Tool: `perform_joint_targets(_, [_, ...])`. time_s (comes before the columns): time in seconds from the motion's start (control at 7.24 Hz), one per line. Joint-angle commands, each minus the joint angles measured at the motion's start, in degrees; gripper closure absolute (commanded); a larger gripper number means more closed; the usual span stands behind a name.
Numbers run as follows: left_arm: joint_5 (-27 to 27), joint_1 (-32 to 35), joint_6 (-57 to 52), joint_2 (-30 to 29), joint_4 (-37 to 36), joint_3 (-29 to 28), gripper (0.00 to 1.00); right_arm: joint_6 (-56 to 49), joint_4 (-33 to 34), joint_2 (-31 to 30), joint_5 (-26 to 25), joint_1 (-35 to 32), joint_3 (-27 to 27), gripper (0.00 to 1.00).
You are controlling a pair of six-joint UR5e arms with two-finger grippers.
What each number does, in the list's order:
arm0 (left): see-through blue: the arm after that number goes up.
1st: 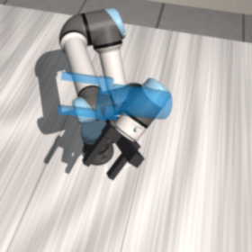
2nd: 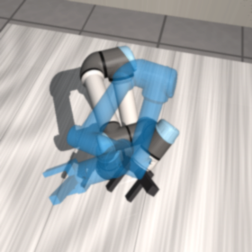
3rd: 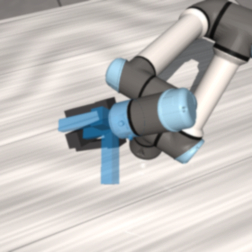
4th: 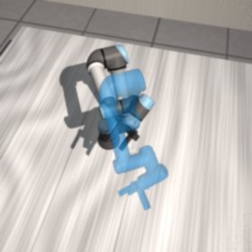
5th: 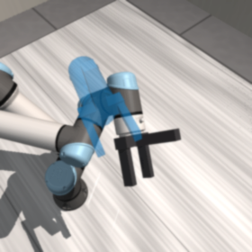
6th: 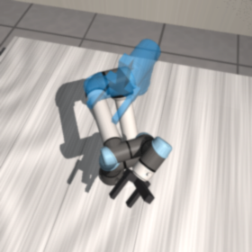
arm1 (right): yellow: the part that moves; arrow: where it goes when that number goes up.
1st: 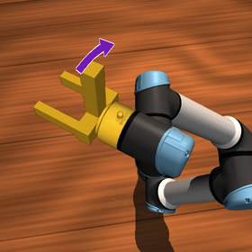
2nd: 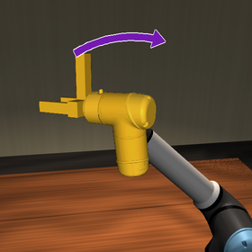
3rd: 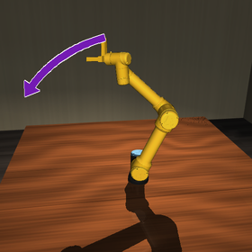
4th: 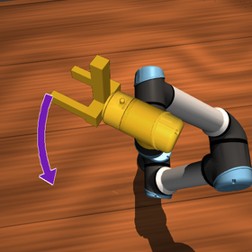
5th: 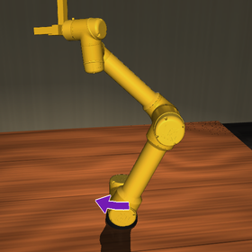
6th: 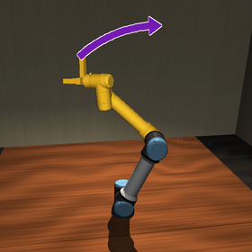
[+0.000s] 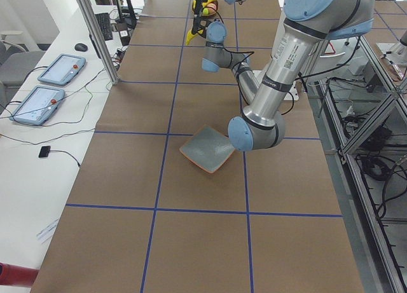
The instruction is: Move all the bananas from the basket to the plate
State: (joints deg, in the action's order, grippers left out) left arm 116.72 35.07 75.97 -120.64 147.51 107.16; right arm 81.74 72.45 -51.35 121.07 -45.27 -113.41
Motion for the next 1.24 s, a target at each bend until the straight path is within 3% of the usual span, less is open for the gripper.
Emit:
perform_joint_targets(0.0, [0.0,0.3,0.0,7.2,-0.1,2.6,1.0,-4.9,0.3,-4.8,-0.2,-4.2,0.6,0.0])
perform_joint_targets(0.28, [-0.4,1.4,-0.2,20.1,-0.1,7.7,1.0,-14.2,0.4,-9.5,0.0,-8.6,5.3,0.0])
perform_joint_targets(0.55, [-0.4,2.5,-3.9,29.9,-0.2,7.8,1.0,-27.9,0.4,-13.0,0.0,-13.8,11.7,0.0])
perform_joint_targets(1.11, [-1.8,4.0,-17.2,47.7,-0.2,7.6,1.0,-43.8,3.2,-17.9,0.1,-20.5,13.9,0.0])
